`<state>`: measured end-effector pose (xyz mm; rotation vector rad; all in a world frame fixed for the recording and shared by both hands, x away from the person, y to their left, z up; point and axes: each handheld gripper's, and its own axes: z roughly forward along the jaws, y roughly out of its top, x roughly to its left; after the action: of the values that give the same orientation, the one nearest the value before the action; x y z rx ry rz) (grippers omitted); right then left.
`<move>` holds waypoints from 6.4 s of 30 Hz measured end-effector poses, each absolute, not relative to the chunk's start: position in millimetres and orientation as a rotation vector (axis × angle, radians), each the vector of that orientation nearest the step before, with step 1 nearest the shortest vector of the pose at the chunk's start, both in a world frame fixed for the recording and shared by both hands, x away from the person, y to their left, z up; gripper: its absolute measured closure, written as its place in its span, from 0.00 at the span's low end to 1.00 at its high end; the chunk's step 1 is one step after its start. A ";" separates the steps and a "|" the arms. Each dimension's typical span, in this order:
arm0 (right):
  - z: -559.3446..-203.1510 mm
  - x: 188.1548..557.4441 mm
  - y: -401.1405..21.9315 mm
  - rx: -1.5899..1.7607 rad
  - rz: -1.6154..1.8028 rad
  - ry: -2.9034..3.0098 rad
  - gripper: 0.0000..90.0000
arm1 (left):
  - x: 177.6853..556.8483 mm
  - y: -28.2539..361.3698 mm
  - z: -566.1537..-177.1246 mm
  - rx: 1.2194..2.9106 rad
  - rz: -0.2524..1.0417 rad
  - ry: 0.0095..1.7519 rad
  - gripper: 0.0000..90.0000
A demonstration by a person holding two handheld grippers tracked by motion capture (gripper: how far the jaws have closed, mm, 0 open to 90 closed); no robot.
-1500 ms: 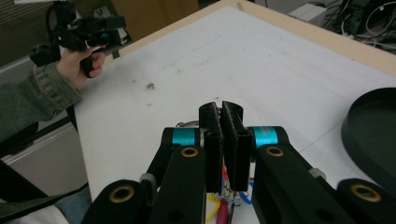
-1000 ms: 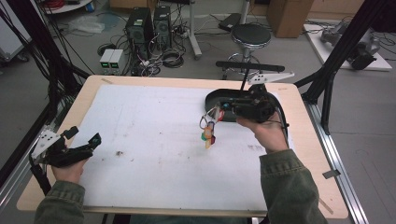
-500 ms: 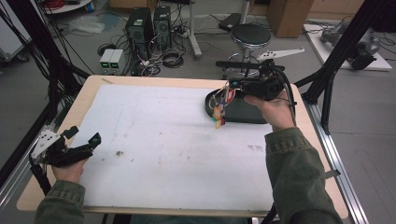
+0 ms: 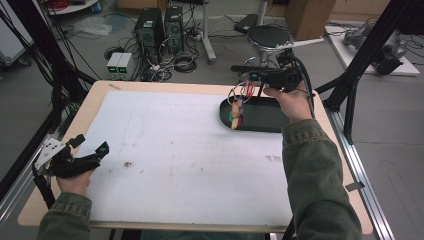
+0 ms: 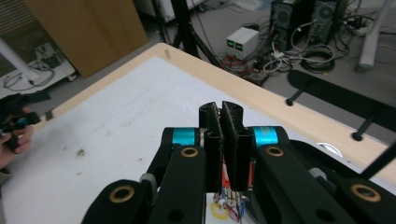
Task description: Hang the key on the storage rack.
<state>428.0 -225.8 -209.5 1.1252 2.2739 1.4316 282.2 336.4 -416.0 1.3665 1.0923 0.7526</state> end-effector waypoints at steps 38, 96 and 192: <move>-228.1 518.6 -226.4 1.327 1.364 2.180 0.97 | 281.4 336.1 -416.4 1.392 0.778 1.088 0.02; -223.9 496.8 -210.0 1.366 1.156 2.167 0.00 | 283.8 333.2 -417.8 1.382 0.742 1.083 0.02; -379.3 310.0 -289.3 1.281 1.261 1.852 0.01 | 281.9 329.2 -418.8 1.408 0.719 1.092 0.02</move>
<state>310.0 -289.3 -379.3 1.2811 1.8524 1.2611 281.9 329.2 -418.8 1.4078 1.0921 0.7189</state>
